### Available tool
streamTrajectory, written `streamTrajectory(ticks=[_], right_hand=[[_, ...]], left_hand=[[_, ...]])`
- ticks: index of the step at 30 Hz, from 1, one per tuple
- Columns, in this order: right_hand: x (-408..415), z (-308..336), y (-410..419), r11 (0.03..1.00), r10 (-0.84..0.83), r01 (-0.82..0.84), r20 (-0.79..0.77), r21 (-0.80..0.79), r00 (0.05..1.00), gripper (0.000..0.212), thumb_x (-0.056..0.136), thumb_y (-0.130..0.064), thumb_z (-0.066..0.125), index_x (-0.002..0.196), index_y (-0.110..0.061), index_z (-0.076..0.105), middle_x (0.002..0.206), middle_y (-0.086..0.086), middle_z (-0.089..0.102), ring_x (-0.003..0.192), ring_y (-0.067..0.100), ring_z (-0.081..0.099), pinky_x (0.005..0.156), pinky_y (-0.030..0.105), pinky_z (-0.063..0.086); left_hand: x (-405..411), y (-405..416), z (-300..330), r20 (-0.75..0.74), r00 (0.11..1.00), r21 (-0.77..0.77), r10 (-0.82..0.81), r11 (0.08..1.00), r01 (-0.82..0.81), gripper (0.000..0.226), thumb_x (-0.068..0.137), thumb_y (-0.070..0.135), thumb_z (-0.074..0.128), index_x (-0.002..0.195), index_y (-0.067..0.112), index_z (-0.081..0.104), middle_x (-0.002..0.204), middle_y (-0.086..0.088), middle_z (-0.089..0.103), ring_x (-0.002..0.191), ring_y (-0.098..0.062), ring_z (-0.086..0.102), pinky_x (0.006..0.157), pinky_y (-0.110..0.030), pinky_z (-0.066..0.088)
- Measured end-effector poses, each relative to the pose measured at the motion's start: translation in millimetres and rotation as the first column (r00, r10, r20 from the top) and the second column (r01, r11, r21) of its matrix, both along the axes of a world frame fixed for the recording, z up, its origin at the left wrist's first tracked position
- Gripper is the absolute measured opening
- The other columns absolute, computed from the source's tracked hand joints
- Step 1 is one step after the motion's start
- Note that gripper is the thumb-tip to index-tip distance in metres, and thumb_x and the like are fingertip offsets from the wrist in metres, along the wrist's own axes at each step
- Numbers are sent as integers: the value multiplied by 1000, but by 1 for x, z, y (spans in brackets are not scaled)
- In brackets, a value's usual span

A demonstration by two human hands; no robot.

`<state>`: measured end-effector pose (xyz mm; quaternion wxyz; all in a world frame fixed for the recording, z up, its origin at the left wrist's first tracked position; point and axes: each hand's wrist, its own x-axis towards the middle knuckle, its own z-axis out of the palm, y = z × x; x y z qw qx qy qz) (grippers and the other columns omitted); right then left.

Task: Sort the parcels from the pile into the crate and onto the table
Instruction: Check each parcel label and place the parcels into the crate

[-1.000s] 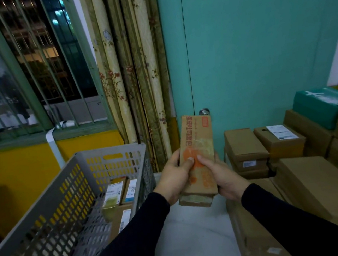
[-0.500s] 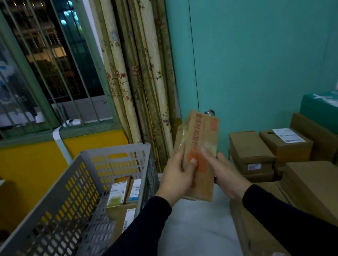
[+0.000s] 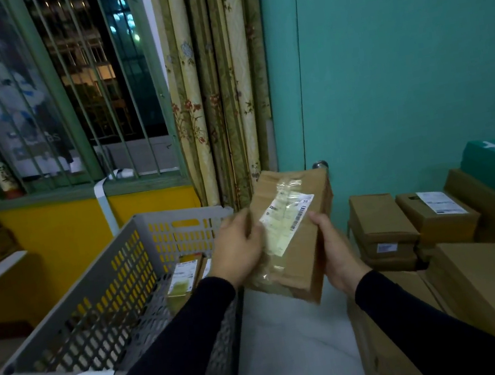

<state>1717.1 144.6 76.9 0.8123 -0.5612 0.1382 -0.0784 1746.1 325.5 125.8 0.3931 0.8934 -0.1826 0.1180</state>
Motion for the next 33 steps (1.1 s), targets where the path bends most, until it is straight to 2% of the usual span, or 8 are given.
streamTrajectory(ticks=[2, 4, 9, 15, 20, 26, 30, 33], right_hand=[[1, 5, 6, 999, 28, -28, 22, 29, 999, 62, 82, -65, 63, 127, -23, 66, 114, 6, 76, 106, 26, 73, 86, 40, 58], [3, 9, 13, 996, 56, -58, 33, 69, 998, 51, 94, -57, 54, 126, -20, 68, 114, 7, 76, 107, 26, 72, 88, 40, 58], [10, 13, 39, 987, 138, -140, 24, 78, 990, 50, 101, -53, 45, 129, -19, 67, 117, 8, 75, 111, 27, 71, 102, 46, 52], [32, 16, 81, 973, 224, -224, 0, -49, 975, 57, 97, -69, 40, 133, -32, 63, 124, -1, 73, 118, 23, 68, 110, 51, 46], [54, 26, 128, 934, 312, -308, -5, -181, 950, 48, 103, -59, 37, 136, -32, 57, 118, -7, 72, 107, 12, 69, 86, 31, 57], [90, 13, 191, 884, 343, -378, -165, -276, 925, 56, 102, -61, 38, 147, -28, 45, 134, 2, 63, 121, 21, 62, 109, 46, 48], [118, -7, 229, 849, 367, -453, -312, -272, 876, 61, 103, -55, 39, 154, -21, 36, 152, 1, 48, 136, 24, 49, 117, 50, 37], [129, -20, 251, 823, 409, -520, -398, -229, 821, 46, 108, -38, 40, 149, -16, 43, 131, 1, 63, 116, 23, 61, 109, 49, 46]], left_hand=[[13, 15, -2, -251, 968, -84, -20, 996, -1, 52, 95, 54, 56, 134, 20, 58, 125, 7, 61, 115, -17, 59, 100, -30, 43], [20, 24, -5, -471, 866, -363, -170, 932, -15, 57, 85, 64, 63, 128, 27, 63, 124, 6, 70, 108, -18, 69, 102, -42, 52], [24, 49, -10, -590, 717, -606, -371, 791, -89, 34, 97, 31, 66, 127, 17, 63, 112, -8, 76, 96, -26, 74, 87, -39, 58], [35, 98, -8, -556, 758, -665, -341, 730, -160, 36, 96, 29, 68, 129, 17, 62, 114, -8, 76, 104, -30, 72, 93, -43, 57], [49, 149, -10, -529, 820, -666, -220, 706, -241, 36, 95, 34, 68, 127, 15, 65, 111, -7, 77, 99, -28, 74, 86, -40, 58], [66, 208, -10, -583, 800, -613, -141, 722, -320, 21, 99, 27, 64, 115, 14, 67, 105, -10, 77, 89, -27, 74, 81, -38, 59], [85, 250, -22, -649, 757, -510, -79, 783, -356, 26, 100, 27, 61, 123, 14, 63, 104, -9, 78, 88, -28, 74, 81, -40, 58], [96, 276, -36, -704, 709, -425, -46, 827, -368, 24, 102, 27, 60, 123, 15, 62, 103, -7, 77, 89, -26, 74, 78, -38, 57]])
